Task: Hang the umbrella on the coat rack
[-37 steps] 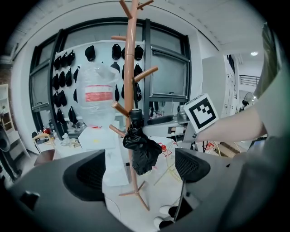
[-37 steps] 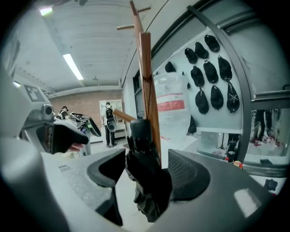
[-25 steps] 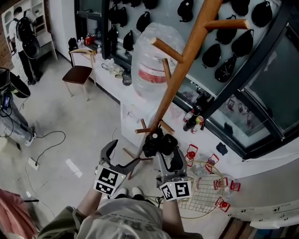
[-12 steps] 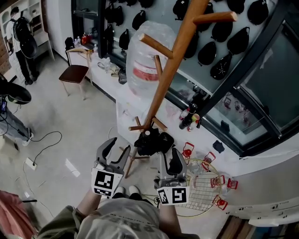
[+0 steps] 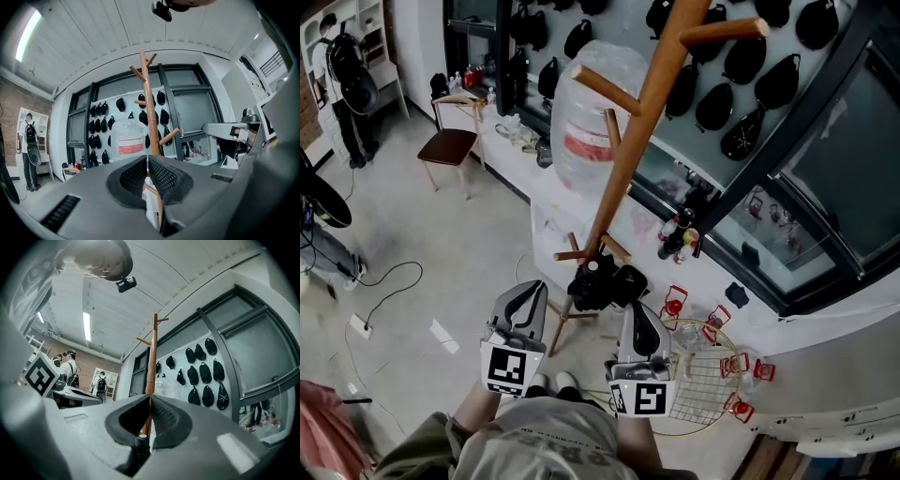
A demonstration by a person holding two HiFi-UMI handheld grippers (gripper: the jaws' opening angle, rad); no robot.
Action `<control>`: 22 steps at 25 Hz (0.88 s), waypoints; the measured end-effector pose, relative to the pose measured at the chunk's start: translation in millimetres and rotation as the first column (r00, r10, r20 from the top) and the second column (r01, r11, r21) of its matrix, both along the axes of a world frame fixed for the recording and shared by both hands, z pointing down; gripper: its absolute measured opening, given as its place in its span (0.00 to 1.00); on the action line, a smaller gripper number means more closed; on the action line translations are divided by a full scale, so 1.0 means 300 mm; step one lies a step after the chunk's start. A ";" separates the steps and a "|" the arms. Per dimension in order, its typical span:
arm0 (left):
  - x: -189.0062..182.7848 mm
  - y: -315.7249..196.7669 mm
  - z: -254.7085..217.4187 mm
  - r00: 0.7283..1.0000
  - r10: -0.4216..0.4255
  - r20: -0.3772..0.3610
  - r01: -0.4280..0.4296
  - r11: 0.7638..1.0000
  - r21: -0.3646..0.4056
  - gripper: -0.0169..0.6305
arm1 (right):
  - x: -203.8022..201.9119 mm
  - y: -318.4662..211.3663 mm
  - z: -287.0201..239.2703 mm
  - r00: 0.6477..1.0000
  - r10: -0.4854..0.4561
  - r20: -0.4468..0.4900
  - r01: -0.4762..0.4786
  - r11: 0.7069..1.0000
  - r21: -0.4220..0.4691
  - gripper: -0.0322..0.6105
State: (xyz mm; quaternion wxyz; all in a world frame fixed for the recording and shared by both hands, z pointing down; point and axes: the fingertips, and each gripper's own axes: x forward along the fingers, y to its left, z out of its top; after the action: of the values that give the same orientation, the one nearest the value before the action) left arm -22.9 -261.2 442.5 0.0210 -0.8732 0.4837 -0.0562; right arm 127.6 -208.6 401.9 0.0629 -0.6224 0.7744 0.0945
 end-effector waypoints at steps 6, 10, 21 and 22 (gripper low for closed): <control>0.009 0.004 -0.070 0.997 0.007 -0.079 -0.001 0.997 0.073 0.04 | 0.012 0.000 -0.033 0.999 0.034 -0.018 -0.033 0.999 0.024 0.05; 0.006 0.003 -0.065 0.997 -0.008 -0.075 0.013 0.998 0.062 0.04 | 0.015 -0.005 -0.041 0.999 0.035 -0.021 -0.034 0.999 0.033 0.05; 0.047 0.031 -0.139 0.998 0.031 -0.054 -0.023 0.990 0.143 0.04 | -0.008 -0.006 -0.065 0.998 -0.019 -0.062 0.022 0.998 0.051 0.05; 0.049 0.031 -0.138 0.998 0.031 -0.058 -0.023 0.990 0.142 0.04 | -0.009 -0.010 -0.062 0.998 -0.020 -0.066 0.023 0.999 0.047 0.05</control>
State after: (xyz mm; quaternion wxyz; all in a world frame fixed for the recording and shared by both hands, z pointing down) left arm -8.3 -251.9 401.0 0.0689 -0.8773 0.4749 0.0045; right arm 124.8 -211.6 383.4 0.0534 -0.6089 0.7802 0.1326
